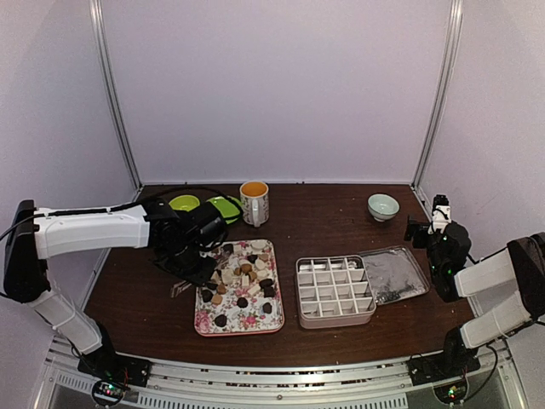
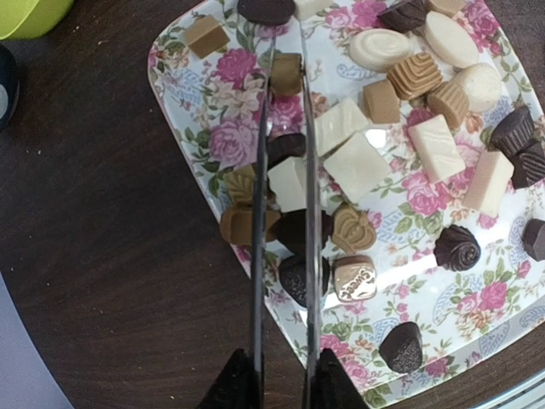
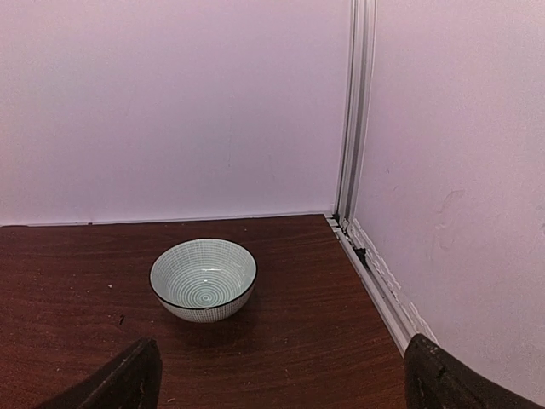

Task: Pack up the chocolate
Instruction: Pick up the fake chocolate from the plate.

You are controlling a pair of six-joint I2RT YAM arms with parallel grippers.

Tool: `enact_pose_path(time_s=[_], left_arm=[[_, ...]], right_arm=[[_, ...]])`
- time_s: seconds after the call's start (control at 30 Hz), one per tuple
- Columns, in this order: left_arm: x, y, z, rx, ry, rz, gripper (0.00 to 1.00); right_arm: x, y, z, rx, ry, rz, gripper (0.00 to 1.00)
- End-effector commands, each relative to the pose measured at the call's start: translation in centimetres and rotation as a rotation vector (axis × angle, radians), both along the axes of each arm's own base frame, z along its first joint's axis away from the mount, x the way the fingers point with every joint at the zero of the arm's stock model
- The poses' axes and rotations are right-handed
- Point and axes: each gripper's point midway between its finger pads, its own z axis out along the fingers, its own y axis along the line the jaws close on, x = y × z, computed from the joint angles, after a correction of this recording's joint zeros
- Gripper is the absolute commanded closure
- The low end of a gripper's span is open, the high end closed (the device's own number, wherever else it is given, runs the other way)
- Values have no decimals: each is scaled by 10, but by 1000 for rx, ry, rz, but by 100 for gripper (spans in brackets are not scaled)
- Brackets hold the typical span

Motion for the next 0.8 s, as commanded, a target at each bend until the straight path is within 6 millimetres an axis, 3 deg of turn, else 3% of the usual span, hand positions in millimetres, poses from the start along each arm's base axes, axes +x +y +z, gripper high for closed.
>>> enact_pose_path(time_s=[0.0, 0.3, 0.5, 0.77], left_arm=[[10, 1, 10, -1, -42, 29, 82], [6, -10, 50, -136, -96, 4, 86], [0, -41, 63, -276, -102, -81, 88], [-12, -103, 76, -469, -132, -214, 89]], right_arm=[[2, -4, 4, 2, -11, -18, 0], [2, -4, 5, 1, -13, -17, 0], [2, -4, 5, 2, -14, -17, 0], [2, -4, 5, 0, -12, -16, 0]])
